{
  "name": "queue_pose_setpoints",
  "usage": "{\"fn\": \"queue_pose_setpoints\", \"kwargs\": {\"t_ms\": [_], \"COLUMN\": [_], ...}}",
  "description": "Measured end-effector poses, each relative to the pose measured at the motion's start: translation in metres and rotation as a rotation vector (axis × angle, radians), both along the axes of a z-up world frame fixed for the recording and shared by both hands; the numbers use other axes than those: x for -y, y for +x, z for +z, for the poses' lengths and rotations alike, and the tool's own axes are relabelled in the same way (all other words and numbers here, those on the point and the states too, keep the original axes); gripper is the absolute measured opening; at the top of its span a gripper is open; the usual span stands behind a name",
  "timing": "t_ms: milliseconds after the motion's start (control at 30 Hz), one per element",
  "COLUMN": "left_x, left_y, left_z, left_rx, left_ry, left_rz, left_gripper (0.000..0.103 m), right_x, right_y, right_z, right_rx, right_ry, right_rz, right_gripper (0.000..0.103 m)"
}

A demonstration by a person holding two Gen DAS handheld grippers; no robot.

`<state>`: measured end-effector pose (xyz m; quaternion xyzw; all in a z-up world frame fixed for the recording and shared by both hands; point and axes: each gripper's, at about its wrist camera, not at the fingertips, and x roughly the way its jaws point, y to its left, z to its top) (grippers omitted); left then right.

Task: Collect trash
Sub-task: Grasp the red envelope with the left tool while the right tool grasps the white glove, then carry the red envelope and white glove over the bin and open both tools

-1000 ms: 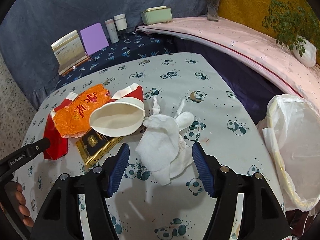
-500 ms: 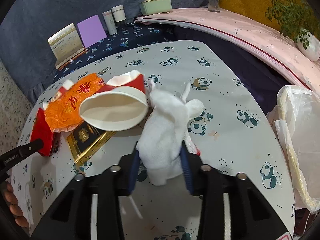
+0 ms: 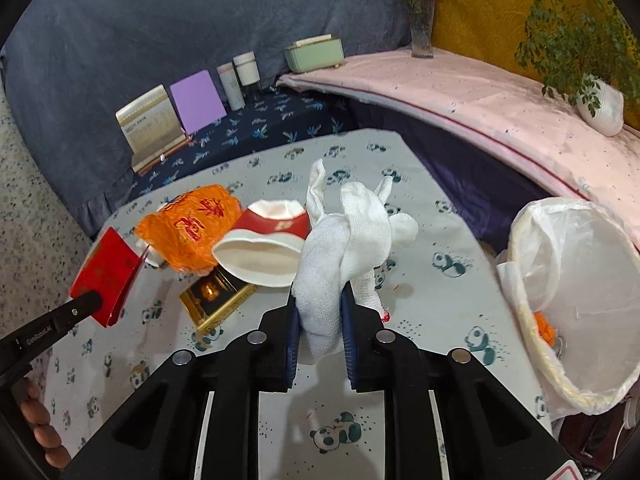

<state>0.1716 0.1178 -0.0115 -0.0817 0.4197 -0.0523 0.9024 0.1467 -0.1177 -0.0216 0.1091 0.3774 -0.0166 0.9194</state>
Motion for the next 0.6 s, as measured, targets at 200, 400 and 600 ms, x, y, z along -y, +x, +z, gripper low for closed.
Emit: {"fn": "queue_pose_setpoints", "kwargs": {"t_ms": [200, 400, 600], "left_x": [0.027, 0.066, 0.104], "left_y": [-0.017, -0.032, -0.04], "left_z": [0.022, 0.035, 0.038], "left_rx": [0.044, 0.072, 0.08], "left_ry": [0.001, 0.01, 0.022], "left_rz": [-0.058, -0.134, -0.203], "left_gripper": [0.002, 0.002, 0.002], "right_x": [0.014, 0.036, 0.066], "right_y": [-0.02, -0.038, -0.055], "right_z": [0.022, 0.033, 0.035], "right_rx": [0.049, 0.075, 0.087], "right_ry": [0.002, 0.001, 0.009], "right_rz": [-0.023, -0.056, -0.112], "right_gripper": [0.017, 0.017, 0.017]}}
